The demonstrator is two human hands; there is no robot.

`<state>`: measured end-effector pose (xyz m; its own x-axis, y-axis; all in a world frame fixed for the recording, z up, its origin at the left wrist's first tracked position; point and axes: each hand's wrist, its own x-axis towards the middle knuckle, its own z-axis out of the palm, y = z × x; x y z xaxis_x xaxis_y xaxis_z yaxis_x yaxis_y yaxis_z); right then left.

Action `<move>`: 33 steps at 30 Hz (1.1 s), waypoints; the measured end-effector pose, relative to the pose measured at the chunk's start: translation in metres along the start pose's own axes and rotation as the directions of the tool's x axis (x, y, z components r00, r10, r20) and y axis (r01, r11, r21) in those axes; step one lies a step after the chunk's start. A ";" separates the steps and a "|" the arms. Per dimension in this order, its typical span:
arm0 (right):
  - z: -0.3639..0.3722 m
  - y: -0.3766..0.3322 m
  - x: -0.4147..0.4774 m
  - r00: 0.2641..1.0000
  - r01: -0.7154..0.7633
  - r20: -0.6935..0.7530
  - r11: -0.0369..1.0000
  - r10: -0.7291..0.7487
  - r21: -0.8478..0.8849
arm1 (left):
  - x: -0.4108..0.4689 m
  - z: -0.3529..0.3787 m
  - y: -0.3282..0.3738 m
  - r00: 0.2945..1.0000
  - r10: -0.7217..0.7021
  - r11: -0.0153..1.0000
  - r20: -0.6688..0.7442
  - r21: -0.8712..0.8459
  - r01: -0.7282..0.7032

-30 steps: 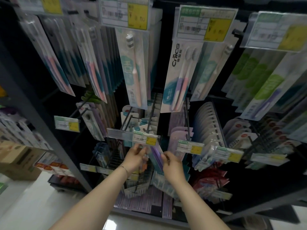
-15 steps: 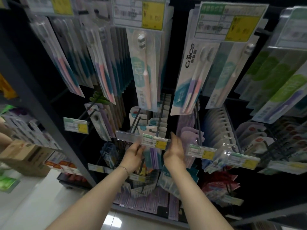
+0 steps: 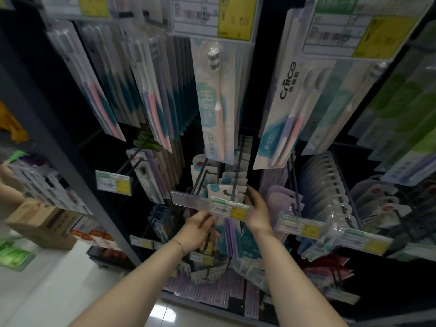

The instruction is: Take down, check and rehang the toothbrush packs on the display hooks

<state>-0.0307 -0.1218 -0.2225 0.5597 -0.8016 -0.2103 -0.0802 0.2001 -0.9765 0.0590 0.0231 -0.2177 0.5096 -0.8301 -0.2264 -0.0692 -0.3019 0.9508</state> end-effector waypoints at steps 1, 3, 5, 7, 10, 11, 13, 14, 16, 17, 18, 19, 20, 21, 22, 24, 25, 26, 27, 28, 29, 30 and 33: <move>0.001 -0.003 -0.002 1.000 -0.005 0.007 1.000 0.005 0.029 | 0.002 0.000 0.001 1.000 0.011 0.999 0.016 0.050 -0.012; 0.001 -0.006 -0.002 1.000 -0.004 0.023 1.000 0.004 0.015 | 0.004 -0.001 0.005 0.999 0.024 0.989 0.047 0.146 -0.031; 0.001 -0.006 -0.001 1.000 0.018 0.018 0.999 -0.017 -0.048 | 0.005 -0.002 0.006 0.999 0.021 0.984 0.046 0.177 -0.029; 0.001 -0.005 0.001 1.000 0.031 0.010 0.996 -0.030 -0.083 | 0.007 -0.005 0.001 1.000 0.009 0.982 0.022 0.191 -0.013; 0.002 -0.003 0.004 0.999 0.049 0.006 0.994 -0.049 -0.096 | 0.007 -0.007 -0.003 1.000 0.016 0.985 -0.016 0.174 -0.013; 0.002 -0.003 0.004 0.998 0.058 0.005 0.994 -0.058 -0.092 | 0.006 -0.008 -0.002 0.999 0.022 0.987 -0.026 0.157 -0.018; 0.002 -0.001 0.006 0.998 0.066 -0.015 0.996 -0.066 -0.054 | 0.006 -0.010 0.000 0.999 0.031 0.990 -0.022 0.140 -0.027; 0.002 0.000 0.007 0.997 0.067 -0.027 0.997 -0.068 -0.033 | 0.007 -0.011 -0.001 0.999 0.038 0.987 -0.023 0.158 -0.033; 0.003 0.001 0.009 0.997 0.067 -0.048 0.998 -0.068 -0.018 | 0.011 -0.014 -0.005 0.999 0.039 0.979 -0.028 0.200 -0.033; 0.003 0.001 0.009 0.996 0.065 -0.062 0.998 -0.066 -0.023 | 0.013 -0.015 -0.006 0.999 0.034 0.977 -0.028 0.211 -0.028; 0.003 0.002 0.010 0.994 0.065 -0.081 0.998 -0.067 -0.026 | 0.013 -0.014 -0.008 0.999 0.031 0.977 -0.027 0.211 -0.024; 0.003 0.003 0.011 0.992 0.068 -0.103 0.997 -0.071 -0.033 | 0.013 -0.014 -0.008 0.999 0.030 0.979 -0.027 0.203 -0.024; 0.003 0.003 0.011 0.990 0.075 -0.118 0.996 -0.079 -0.038 | 0.013 -0.013 -0.007 0.999 0.035 0.981 -0.024 0.191 -0.030; 0.002 0.003 0.011 0.988 0.079 -0.128 0.996 -0.085 -0.049 | 0.014 -0.013 -0.007 0.999 0.039 0.982 -0.019 0.185 -0.035; 0.002 0.004 0.011 0.987 0.084 -0.133 0.995 -0.091 -0.055 | 0.014 -0.012 -0.007 0.999 0.043 0.983 -0.015 0.180 -0.040; 0.002 0.004 0.011 0.986 0.085 -0.137 0.995 -0.093 -0.060 | 0.015 -0.013 -0.008 0.999 0.045 0.985 -0.011 0.170 -0.042; 0.001 0.004 0.010 0.986 0.088 -0.137 0.994 -0.096 -0.060 | 0.016 -0.013 -0.009 0.999 0.042 0.985 -0.011 0.169 -0.039; 0.001 0.004 0.011 0.986 0.095 -0.133 0.994 -0.102 -0.059 | 0.017 -0.013 -0.010 0.999 0.042 0.985 -0.012 0.169 -0.039; 0.000 0.004 0.011 0.987 0.104 -0.119 0.993 -0.110 -0.059 | 0.017 -0.014 -0.010 0.999 0.048 0.986 -0.011 0.163 -0.046; -0.001 0.003 0.012 0.988 0.113 -0.100 0.992 -0.118 -0.061 | 0.017 -0.014 -0.011 0.998 0.058 0.985 -0.012 0.165 -0.056; -0.002 0.004 0.013 0.990 0.113 -0.079 0.991 -0.118 -0.070 | 0.017 -0.015 -0.011 0.998 0.067 0.983 -0.012 0.169 -0.064; -0.003 0.005 0.016 0.992 0.111 -0.052 0.990 -0.115 -0.081 | 0.016 -0.015 -0.010 0.997 0.075 0.983 -0.012 0.170 -0.072; -0.006 0.008 0.021 0.994 0.113 0.016 0.988 -0.112 -0.108 | 0.017 -0.017 -0.010 0.997 0.077 0.982 -0.004 0.175 -0.075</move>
<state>-0.0248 -0.1408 -0.2356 0.5783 -0.8098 -0.0986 -0.1049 0.0461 -0.9934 0.0826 0.0202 -0.2279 0.5066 -0.8487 -0.1518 -0.2558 -0.3161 0.9136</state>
